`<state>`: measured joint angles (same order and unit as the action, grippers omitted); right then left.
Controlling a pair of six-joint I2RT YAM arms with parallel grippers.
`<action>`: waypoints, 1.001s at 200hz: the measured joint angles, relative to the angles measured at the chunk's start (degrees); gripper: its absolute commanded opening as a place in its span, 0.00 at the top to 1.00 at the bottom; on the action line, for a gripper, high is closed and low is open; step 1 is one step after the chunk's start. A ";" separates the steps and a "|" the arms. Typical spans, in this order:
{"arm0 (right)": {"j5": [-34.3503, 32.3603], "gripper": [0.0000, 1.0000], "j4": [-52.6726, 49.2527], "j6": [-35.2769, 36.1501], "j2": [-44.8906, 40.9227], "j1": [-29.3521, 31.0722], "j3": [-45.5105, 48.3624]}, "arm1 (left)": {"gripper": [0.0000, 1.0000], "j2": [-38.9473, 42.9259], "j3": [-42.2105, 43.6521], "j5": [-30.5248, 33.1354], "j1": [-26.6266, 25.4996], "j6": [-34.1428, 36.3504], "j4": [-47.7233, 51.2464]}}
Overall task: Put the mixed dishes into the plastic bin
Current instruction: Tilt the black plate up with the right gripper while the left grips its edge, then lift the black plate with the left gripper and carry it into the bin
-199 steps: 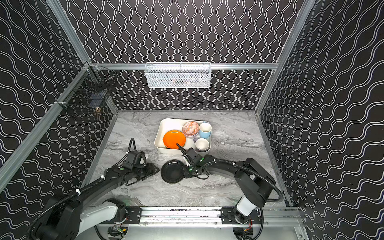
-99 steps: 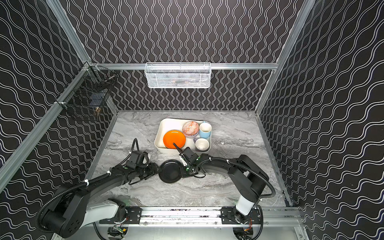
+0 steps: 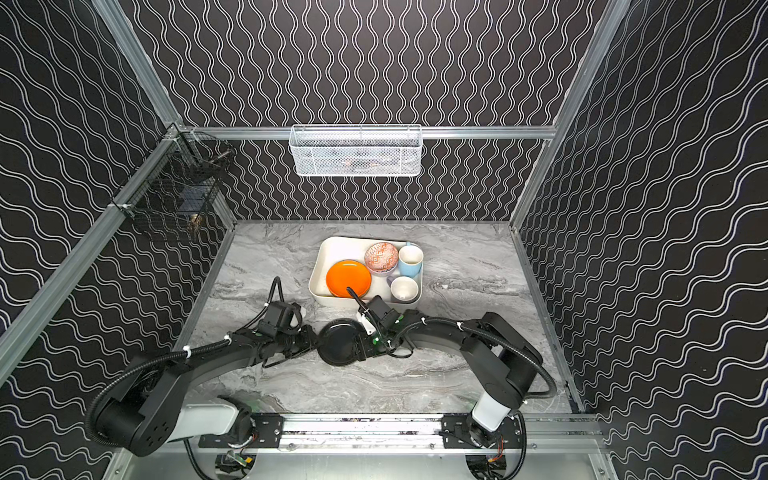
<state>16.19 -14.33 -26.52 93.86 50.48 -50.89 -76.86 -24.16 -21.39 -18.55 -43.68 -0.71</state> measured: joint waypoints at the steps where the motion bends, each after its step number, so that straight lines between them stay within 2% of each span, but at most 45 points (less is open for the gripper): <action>1: 0.00 0.26 -0.02 0.00 -0.11 0.00 0.00 | 1.00 -0.04 0.02 -0.07 -0.02 -0.04 -0.13; 47: -2.67 0.21 -2.75 0.20 -7.06 -0.02 -0.11 | 1.00 0.31 0.74 -0.44 -0.24 -0.07 -1.49; 74: -4.15 0.19 -4.63 0.24 -11.13 -0.02 -0.15 | 1.00 4.20 0.02 0.11 -0.28 -0.07 3.85; 94: -5.40 0.13 -5.77 0.24 -14.16 -0.07 0.09 | 1.00 8.22 -2.80 2.03 -0.28 0.00 10.80; 118: -6.88 0.11 -6.99 0.46 -17.64 -0.07 0.76 | 1.00 12.33 -10.67 2.56 -0.28 1.07 19.26; 141: -8.68 0.10 -8.59 0.46 -20.04 -0.07 0.94 | 1.00 12.52 -20.22 4.13 -0.28 2.69 24.72; 162: -10.14 0.08 -9.33 0.61 -22.75 -0.11 1.29 | 1.00 9.22 -28.65 6.23 -0.26 4.07 27.98; 200: -12.92 0.04 -10.84 0.61 -28.52 -0.79 2.16 | 1.00 -1.95 -41.27 9.31 0.00 6.38 31.89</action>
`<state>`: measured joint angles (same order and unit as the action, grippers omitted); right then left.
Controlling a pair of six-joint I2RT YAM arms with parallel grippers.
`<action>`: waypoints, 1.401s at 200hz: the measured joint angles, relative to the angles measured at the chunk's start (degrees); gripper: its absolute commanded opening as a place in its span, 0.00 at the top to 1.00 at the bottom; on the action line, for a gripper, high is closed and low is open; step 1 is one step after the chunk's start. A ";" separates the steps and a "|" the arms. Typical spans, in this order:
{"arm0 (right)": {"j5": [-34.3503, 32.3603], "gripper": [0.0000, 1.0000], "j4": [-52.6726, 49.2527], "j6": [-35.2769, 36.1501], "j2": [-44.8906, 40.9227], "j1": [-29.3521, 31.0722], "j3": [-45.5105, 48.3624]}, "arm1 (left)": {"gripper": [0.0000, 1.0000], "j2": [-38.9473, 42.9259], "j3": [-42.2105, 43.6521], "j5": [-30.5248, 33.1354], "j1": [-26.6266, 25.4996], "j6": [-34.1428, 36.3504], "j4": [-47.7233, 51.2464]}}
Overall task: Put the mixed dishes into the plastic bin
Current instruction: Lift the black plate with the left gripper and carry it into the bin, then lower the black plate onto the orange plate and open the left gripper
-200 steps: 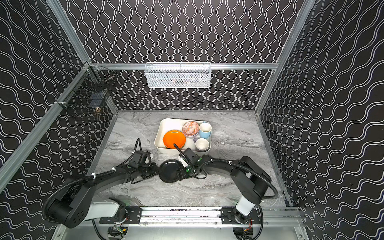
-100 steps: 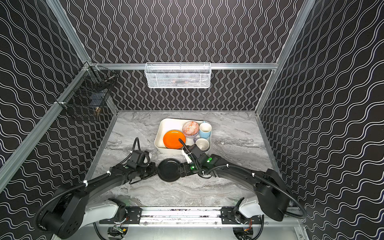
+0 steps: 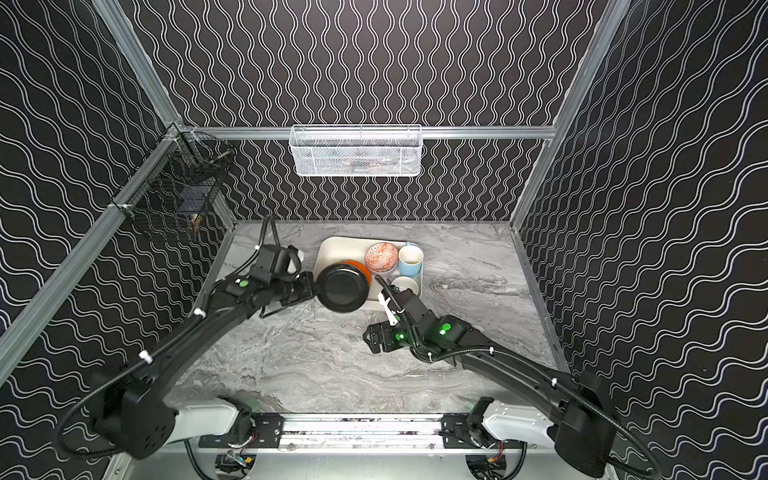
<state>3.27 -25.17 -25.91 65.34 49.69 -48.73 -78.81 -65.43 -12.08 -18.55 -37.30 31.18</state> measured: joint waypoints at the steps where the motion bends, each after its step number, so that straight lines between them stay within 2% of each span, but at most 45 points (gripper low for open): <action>1: -0.11 0.04 -0.13 0.00 -0.15 -0.02 0.00 | 1.00 -0.37 -0.37 0.07 0.00 0.02 0.04; 55: -3.45 0.00 -4.02 0.07 -6.05 -2.80 -0.33 | 1.00 -12.50 -10.88 3.45 1.70 2.03 0.96; 97: -2.60 0.00 -4.85 1.36 -7.93 -9.46 -0.02 | 1.00 -19.78 -14.01 4.15 3.30 2.45 1.40; 128: -0.39 0.00 -5.09 2.25 -7.45 -12.26 0.61 | 1.00 -22.91 -14.93 3.96 4.28 2.45 0.83; 202: 2.21 0.00 -5.01 3.67 -3.02 -14.51 0.22 | 0.98 -30.69 -17.35 1.92 5.46 2.45 -0.63; 249: 3.28 0.00 -4.79 4.57 -0.50 -15.96 -0.76 | 0.84 -34.01 -20.85 0.52 5.64 2.47 0.04; 266: 3.48 0.00 -4.74 4.96 0.13 -16.50 -0.87 | 0.64 -35.28 -22.36 0.66 5.62 2.58 0.35; 280: 3.76 0.00 -4.74 5.33 0.28 -16.90 -0.87 | 0.57 -35.85 -23.21 0.35 5.60 2.62 0.76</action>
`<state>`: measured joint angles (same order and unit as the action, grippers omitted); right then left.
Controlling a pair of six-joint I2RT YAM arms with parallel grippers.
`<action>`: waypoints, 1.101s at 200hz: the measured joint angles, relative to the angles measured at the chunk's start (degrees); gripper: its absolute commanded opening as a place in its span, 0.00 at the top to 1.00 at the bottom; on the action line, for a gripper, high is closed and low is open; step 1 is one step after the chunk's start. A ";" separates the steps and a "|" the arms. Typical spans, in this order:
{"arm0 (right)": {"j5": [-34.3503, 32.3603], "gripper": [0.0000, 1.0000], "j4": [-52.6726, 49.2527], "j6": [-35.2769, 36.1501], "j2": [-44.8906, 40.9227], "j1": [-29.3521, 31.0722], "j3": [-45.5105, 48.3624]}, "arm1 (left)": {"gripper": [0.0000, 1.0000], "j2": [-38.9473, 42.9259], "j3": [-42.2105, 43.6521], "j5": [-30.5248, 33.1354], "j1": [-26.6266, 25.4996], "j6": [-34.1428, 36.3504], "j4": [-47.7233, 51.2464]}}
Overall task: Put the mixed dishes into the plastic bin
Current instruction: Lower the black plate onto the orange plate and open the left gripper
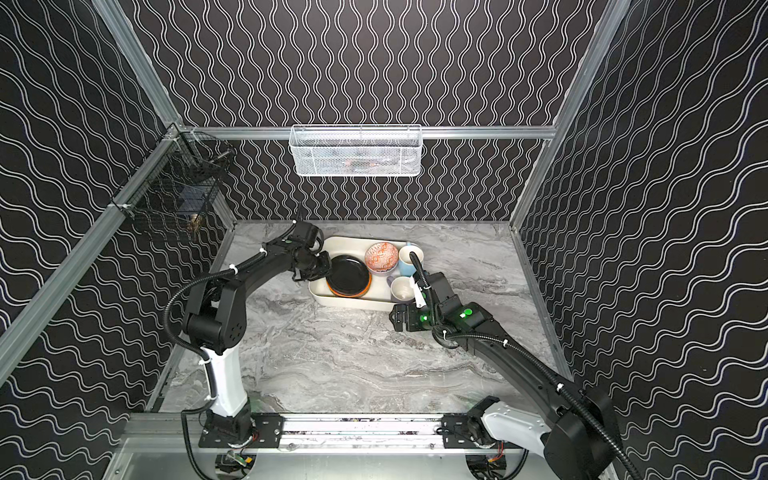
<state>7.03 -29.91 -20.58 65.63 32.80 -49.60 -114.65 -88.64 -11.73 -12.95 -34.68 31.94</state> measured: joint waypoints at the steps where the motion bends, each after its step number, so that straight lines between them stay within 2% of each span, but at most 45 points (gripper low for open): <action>1: 0.00 0.00 0.00 0.04 0.00 -0.02 0.00 | 0.57 0.00 -0.02 -0.02 0.00 0.00 0.04; 14: 0.46 0.01 0.31 0.20 -0.02 -0.44 0.11 | 0.53 -0.09 -0.63 -0.07 -0.07 0.02 0.70; 63: 1.44 0.01 0.85 0.63 -0.02 -1.53 0.42 | 0.53 3.04 0.55 -0.04 -0.09 0.11 2.21; 100: 2.14 0.01 1.11 0.68 0.00 -1.73 0.55 | 0.64 4.61 1.81 1.31 -0.09 0.37 2.47; 150: 2.49 0.00 1.14 0.68 -1.27 -1.75 1.33 | 0.79 2.56 2.58 2.95 -0.13 1.36 2.40; 220: 2.45 0.00 1.11 0.68 -1.40 -1.79 1.62 | 0.83 0.87 2.38 3.15 -0.22 1.57 1.51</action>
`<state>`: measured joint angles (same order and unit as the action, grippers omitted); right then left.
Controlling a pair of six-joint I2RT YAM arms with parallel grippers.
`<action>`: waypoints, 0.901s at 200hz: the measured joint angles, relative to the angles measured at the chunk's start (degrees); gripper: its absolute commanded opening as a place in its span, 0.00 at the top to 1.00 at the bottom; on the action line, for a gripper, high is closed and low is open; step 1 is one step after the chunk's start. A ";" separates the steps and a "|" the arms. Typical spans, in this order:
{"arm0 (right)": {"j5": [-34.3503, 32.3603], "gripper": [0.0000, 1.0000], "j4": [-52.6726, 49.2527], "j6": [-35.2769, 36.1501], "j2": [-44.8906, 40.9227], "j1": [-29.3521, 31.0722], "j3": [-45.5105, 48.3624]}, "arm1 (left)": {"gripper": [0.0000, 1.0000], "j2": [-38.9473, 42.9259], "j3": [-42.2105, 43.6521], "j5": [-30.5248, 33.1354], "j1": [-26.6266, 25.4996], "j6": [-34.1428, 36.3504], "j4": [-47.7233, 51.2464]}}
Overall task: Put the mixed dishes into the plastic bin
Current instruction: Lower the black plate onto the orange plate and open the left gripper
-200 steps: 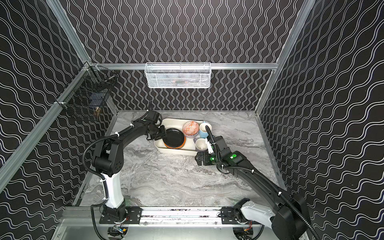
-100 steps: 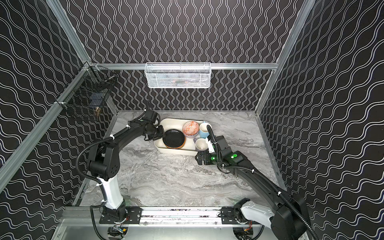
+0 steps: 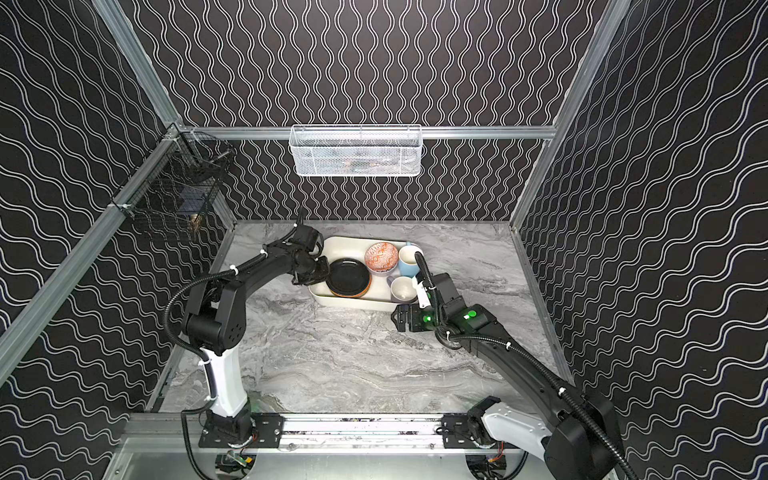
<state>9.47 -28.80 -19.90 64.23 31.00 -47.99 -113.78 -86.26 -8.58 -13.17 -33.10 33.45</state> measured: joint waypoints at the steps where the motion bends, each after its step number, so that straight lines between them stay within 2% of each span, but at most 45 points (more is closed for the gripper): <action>1: 0.00 0.00 0.00 0.00 0.00 0.00 0.00 | 0.83 0.00 0.00 0.00 0.00 0.00 0.00; 55: -0.15 0.01 0.00 0.02 0.00 -0.09 0.09 | 0.86 -0.28 -0.02 0.04 -0.22 0.00 -0.46; 104: -0.24 0.01 -0.07 0.02 -0.70 -0.15 0.35 | 0.83 -1.07 -0.72 0.59 -0.92 0.00 -0.02; 122: -0.44 0.01 -0.07 0.02 -1.27 -0.15 0.39 | 0.72 -0.85 -0.66 0.26 -1.05 0.02 -0.11; 149: -0.66 0.00 -0.22 0.02 -1.40 -0.15 0.39 | 0.46 2.47 0.92 -0.24 -1.09 0.02 -0.28; 180: -0.61 0.00 -0.66 0.02 -1.38 -0.15 0.13 | 0.38 8.81 4.94 -0.15 -1.09 0.02 -1.01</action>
<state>8.86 -29.45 -19.88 62.85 30.85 -47.86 -104.97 -81.32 -8.73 -14.26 -33.08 32.45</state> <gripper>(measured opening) 0.995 0.598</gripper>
